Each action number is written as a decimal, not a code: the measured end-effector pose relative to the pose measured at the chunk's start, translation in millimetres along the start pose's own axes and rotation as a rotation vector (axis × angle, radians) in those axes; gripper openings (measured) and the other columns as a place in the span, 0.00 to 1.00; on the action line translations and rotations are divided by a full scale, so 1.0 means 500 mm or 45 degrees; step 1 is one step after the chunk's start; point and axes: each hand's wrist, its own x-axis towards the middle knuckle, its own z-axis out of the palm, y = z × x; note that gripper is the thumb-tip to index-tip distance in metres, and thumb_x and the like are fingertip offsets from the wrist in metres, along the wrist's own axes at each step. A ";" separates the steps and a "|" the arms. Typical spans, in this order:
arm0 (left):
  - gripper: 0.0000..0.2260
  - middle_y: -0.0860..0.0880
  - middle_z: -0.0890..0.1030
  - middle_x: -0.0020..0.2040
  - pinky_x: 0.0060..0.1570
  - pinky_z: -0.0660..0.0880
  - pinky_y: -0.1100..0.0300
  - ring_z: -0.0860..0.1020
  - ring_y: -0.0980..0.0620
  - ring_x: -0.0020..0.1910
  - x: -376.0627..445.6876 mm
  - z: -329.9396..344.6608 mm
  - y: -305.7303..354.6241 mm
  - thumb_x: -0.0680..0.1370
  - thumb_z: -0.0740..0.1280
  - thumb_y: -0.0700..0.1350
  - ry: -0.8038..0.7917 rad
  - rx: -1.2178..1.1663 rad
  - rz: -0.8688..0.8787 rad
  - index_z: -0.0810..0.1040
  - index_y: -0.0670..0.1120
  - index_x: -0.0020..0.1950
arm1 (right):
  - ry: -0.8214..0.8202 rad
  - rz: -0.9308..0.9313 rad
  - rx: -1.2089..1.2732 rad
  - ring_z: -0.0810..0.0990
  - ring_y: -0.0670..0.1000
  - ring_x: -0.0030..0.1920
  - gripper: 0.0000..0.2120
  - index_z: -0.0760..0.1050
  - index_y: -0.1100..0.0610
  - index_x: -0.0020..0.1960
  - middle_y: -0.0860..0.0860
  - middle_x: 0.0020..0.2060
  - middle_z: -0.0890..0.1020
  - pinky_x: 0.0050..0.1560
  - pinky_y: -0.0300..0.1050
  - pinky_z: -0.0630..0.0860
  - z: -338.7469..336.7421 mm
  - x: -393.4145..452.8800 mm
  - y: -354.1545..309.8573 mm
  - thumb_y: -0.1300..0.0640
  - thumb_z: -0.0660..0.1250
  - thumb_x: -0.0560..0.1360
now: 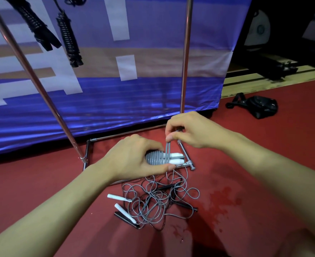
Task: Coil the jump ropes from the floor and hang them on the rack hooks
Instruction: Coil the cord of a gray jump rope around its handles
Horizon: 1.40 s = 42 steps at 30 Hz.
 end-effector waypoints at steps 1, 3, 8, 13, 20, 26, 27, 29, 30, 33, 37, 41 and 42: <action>0.21 0.49 0.75 0.31 0.33 0.72 0.51 0.72 0.48 0.32 -0.003 -0.004 0.002 0.74 0.67 0.72 0.002 -0.047 0.023 0.77 0.55 0.42 | -0.025 0.016 0.020 0.81 0.42 0.41 0.04 0.79 0.49 0.45 0.42 0.36 0.82 0.44 0.37 0.74 0.007 -0.001 0.005 0.52 0.71 0.79; 0.16 0.49 0.77 0.33 0.35 0.74 0.50 0.73 0.49 0.31 -0.009 -0.012 0.004 0.74 0.72 0.66 -0.016 -0.228 0.008 0.79 0.53 0.45 | -0.107 0.069 0.112 0.79 0.40 0.36 0.08 0.75 0.49 0.44 0.43 0.33 0.79 0.40 0.33 0.71 0.024 -0.004 0.011 0.57 0.66 0.82; 0.17 0.37 0.78 0.38 0.29 0.73 0.52 0.72 0.47 0.28 -0.022 -0.023 -0.023 0.77 0.75 0.50 0.071 -0.948 -0.259 0.72 0.52 0.62 | -0.178 0.335 0.806 0.65 0.41 0.29 0.11 0.69 0.60 0.47 0.47 0.32 0.67 0.34 0.35 0.62 0.091 -0.008 0.008 0.66 0.53 0.86; 0.26 0.45 0.83 0.39 0.27 0.70 0.62 0.74 0.50 0.26 -0.024 -0.030 -0.040 0.80 0.71 0.47 0.220 -0.961 -0.331 0.70 0.61 0.76 | -0.217 0.533 1.337 0.58 0.44 0.28 0.06 0.67 0.53 0.52 0.46 0.30 0.65 0.26 0.35 0.55 0.088 -0.006 0.014 0.58 0.55 0.87; 0.05 0.46 0.81 0.37 0.21 0.66 0.63 0.75 0.51 0.24 -0.009 -0.009 -0.060 0.80 0.72 0.50 0.313 -0.908 -0.488 0.82 0.51 0.55 | -0.093 0.161 0.332 0.74 0.41 0.34 0.03 0.69 0.56 0.52 0.44 0.36 0.78 0.39 0.33 0.69 0.094 -0.009 -0.006 0.58 0.61 0.85; 0.17 0.56 0.82 0.39 0.38 0.77 0.57 0.79 0.55 0.35 0.008 0.023 -0.102 0.73 0.70 0.67 0.251 -0.247 -0.447 0.78 0.57 0.53 | -0.116 0.331 0.036 0.79 0.56 0.47 0.10 0.73 0.53 0.49 0.53 0.45 0.81 0.51 0.55 0.75 0.100 0.006 -0.037 0.55 0.55 0.85; 0.19 0.57 0.81 0.39 0.39 0.78 0.55 0.79 0.54 0.37 0.013 0.027 -0.107 0.72 0.68 0.70 0.210 -0.138 -0.444 0.76 0.59 0.54 | -0.155 0.386 0.007 0.80 0.57 0.47 0.11 0.75 0.53 0.51 0.52 0.44 0.82 0.50 0.54 0.76 0.092 0.007 -0.043 0.52 0.56 0.84; 0.20 0.57 0.80 0.39 0.40 0.79 0.52 0.80 0.52 0.39 0.023 0.035 -0.112 0.72 0.67 0.72 0.155 -0.028 -0.455 0.73 0.61 0.55 | -0.211 0.401 -0.119 0.81 0.56 0.48 0.11 0.75 0.50 0.55 0.48 0.42 0.80 0.47 0.51 0.77 0.074 0.004 -0.055 0.45 0.59 0.82; 0.20 0.57 0.80 0.40 0.41 0.80 0.51 0.80 0.51 0.39 0.027 0.037 -0.115 0.72 0.67 0.71 0.150 0.000 -0.466 0.72 0.61 0.55 | -0.211 0.370 -0.226 0.81 0.57 0.48 0.11 0.74 0.49 0.57 0.48 0.44 0.80 0.46 0.50 0.75 0.064 0.003 -0.059 0.44 0.60 0.81; 0.22 0.58 0.80 0.42 0.43 0.80 0.50 0.80 0.51 0.41 0.034 0.036 -0.126 0.71 0.67 0.74 0.161 0.049 -0.513 0.72 0.62 0.55 | -0.112 0.261 -0.472 0.82 0.61 0.50 0.11 0.67 0.48 0.60 0.52 0.49 0.82 0.45 0.52 0.71 0.041 0.007 -0.060 0.43 0.59 0.83; 0.32 0.58 0.82 0.47 0.46 0.80 0.50 0.80 0.52 0.42 0.035 0.030 -0.114 0.63 0.59 0.82 0.043 0.061 -0.494 0.70 0.63 0.56 | -0.046 0.113 -0.705 0.82 0.57 0.52 0.13 0.69 0.46 0.58 0.46 0.53 0.81 0.45 0.50 0.70 0.023 0.013 -0.057 0.39 0.53 0.84; 0.29 0.57 0.83 0.52 0.47 0.79 0.51 0.81 0.51 0.48 0.027 0.021 -0.087 0.68 0.62 0.79 -0.056 0.149 -0.477 0.71 0.61 0.60 | 0.081 -0.092 -0.543 0.81 0.49 0.50 0.10 0.74 0.44 0.55 0.42 0.49 0.80 0.44 0.50 0.76 0.015 0.006 -0.045 0.40 0.59 0.82; 0.27 0.57 0.83 0.53 0.49 0.79 0.50 0.81 0.50 0.51 0.025 0.021 -0.080 0.70 0.63 0.77 -0.086 0.159 -0.468 0.72 0.61 0.61 | 0.104 -0.132 -0.485 0.81 0.47 0.49 0.09 0.75 0.44 0.54 0.41 0.48 0.81 0.44 0.50 0.77 0.016 0.006 -0.044 0.41 0.61 0.81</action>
